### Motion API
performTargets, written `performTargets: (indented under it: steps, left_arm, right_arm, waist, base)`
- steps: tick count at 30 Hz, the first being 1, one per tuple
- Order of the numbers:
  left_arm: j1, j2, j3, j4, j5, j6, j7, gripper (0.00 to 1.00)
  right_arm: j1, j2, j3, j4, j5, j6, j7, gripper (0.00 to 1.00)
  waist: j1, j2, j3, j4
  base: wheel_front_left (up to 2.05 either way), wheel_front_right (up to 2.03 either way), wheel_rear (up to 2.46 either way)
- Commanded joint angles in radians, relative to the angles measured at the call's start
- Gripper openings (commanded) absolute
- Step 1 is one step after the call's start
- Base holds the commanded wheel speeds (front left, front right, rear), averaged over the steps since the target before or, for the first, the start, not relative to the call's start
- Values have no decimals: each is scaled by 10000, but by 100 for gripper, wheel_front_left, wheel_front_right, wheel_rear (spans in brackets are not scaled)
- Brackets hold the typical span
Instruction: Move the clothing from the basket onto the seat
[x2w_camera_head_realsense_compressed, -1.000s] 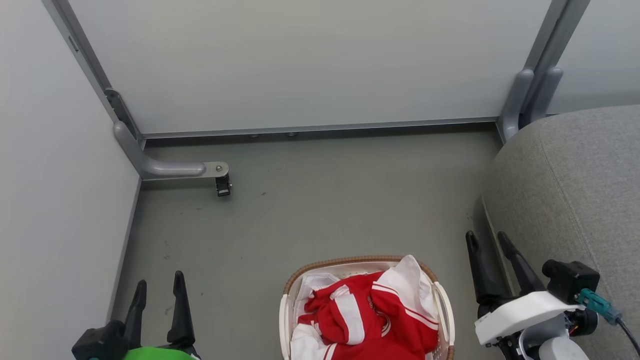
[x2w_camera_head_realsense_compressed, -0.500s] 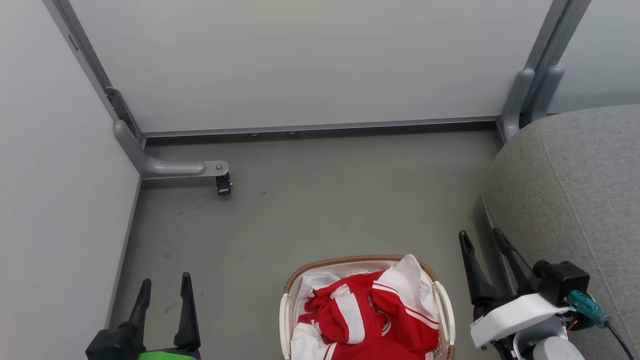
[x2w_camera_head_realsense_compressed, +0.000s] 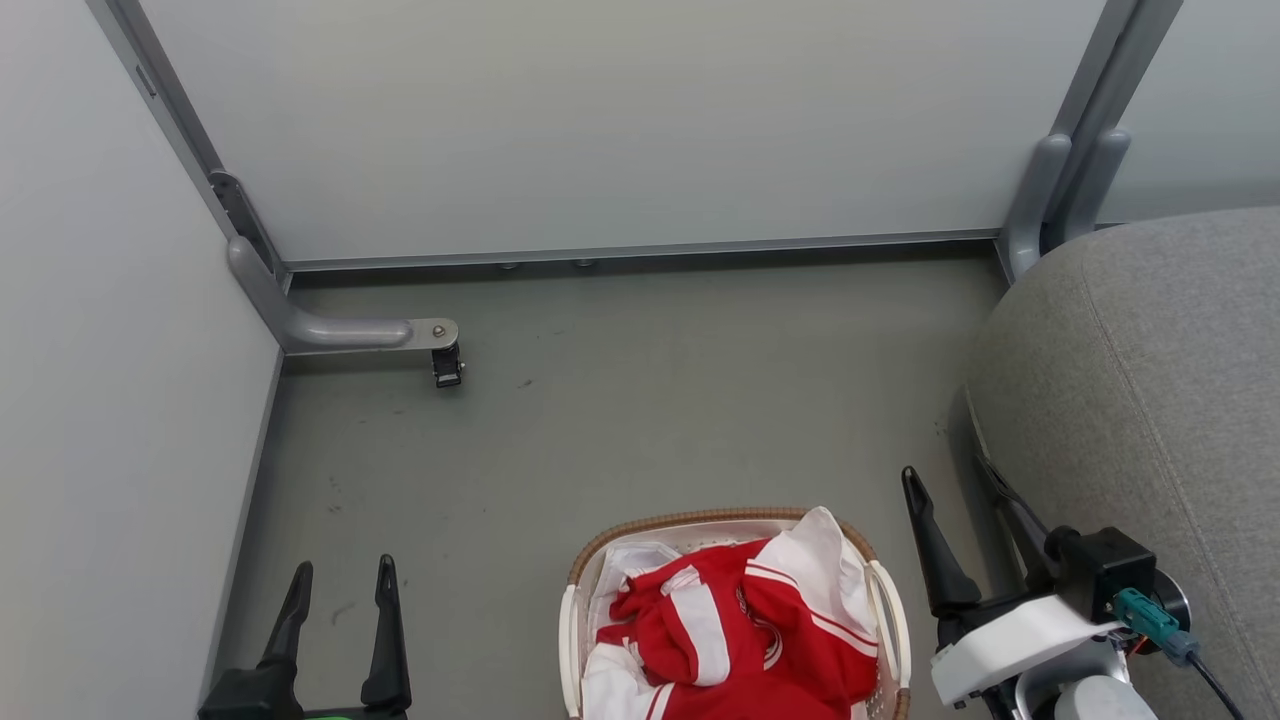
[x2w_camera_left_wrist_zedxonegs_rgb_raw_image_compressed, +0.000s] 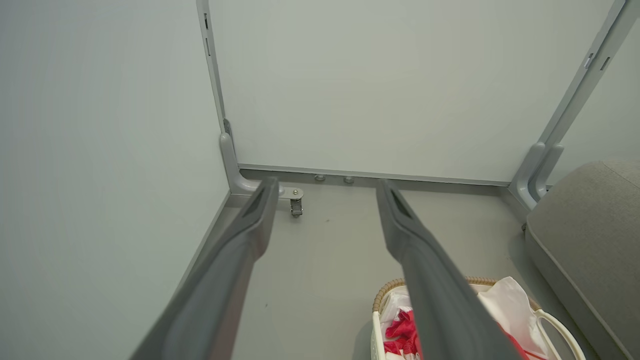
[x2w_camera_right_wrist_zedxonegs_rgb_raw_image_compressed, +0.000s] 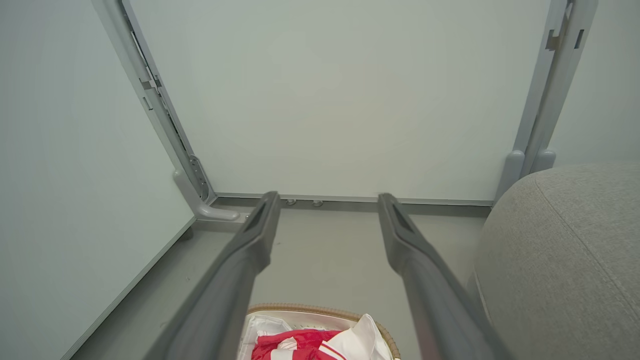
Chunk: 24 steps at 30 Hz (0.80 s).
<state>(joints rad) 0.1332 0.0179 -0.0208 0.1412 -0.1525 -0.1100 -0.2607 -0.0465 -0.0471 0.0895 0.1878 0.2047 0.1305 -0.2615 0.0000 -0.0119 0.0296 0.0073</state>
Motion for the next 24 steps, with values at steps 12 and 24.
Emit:
performTargets:
  steps: [12,24]
  left_arm:
    - [41,72,-5,33,148,42,-47,100]
    - [-324,71,-176,-47,462,-33,-46,100]
  right_arm:
    - [121,-58,1,-34,-62,4,-53,100]
    - [-147,-58,-194,-142,-171,4,-53,100]
  waist:
    - [0,119,22,6]
    - [0,119,460,55]
  base:
    - [0,0,0]
    - [0,0,0]
